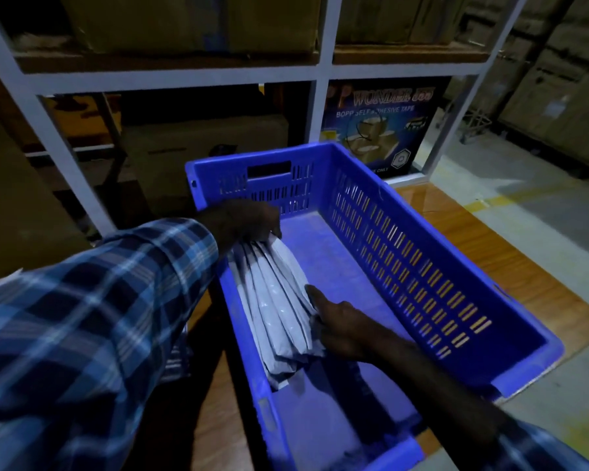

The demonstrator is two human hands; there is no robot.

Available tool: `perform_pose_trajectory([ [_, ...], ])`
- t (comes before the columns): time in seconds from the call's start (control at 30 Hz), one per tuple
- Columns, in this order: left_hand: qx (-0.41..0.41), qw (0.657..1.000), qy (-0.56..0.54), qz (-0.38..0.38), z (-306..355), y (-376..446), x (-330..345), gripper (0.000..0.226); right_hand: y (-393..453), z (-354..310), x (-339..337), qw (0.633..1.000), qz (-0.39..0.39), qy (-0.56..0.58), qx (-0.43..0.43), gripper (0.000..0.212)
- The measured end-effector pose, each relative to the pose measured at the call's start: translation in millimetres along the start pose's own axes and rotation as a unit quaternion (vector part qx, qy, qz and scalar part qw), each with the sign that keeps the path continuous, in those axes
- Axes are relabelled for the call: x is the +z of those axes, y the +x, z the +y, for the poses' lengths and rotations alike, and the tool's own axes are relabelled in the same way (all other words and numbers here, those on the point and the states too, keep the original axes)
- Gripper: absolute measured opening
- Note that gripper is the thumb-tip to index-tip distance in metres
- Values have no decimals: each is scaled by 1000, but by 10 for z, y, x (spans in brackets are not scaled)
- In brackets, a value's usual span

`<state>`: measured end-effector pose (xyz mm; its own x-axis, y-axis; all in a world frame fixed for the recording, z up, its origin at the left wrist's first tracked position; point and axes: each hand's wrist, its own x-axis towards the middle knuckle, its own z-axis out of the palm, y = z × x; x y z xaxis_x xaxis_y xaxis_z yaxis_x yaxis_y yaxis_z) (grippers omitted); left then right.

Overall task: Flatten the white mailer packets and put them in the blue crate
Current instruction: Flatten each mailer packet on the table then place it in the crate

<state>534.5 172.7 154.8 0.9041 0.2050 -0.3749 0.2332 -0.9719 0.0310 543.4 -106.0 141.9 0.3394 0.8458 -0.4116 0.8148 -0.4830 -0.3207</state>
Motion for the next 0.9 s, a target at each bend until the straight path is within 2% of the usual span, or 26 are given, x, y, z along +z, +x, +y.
perform_pose_trajectory([
  [0.1,-33,997,7,-66,96,3,-20,44,-14,-29,3,998,-2,55,15,63],
  [0.23,-50,997,24,-50,141,-7,-35,47,2,-2,-24,994,-1,108,36,62],
  [0.4,-58,996,51,-36,270,-215,-190,49,-4,42,-155,992,24,108,54,68],
  [0.5,-71,997,-5,37,396,-430,-364,51,-43,21,-335,993,67,89,47,67],
  [0.67,-74,980,-50,176,620,-1062,-618,53,-180,-144,-692,978,194,80,5,57],
  [0.8,-94,949,-100,282,686,-1867,-608,50,-360,-464,-870,940,318,103,-71,41],
  [0.9,-115,919,-123,357,762,-2554,-349,61,-524,-831,-863,909,371,128,-141,47],
])
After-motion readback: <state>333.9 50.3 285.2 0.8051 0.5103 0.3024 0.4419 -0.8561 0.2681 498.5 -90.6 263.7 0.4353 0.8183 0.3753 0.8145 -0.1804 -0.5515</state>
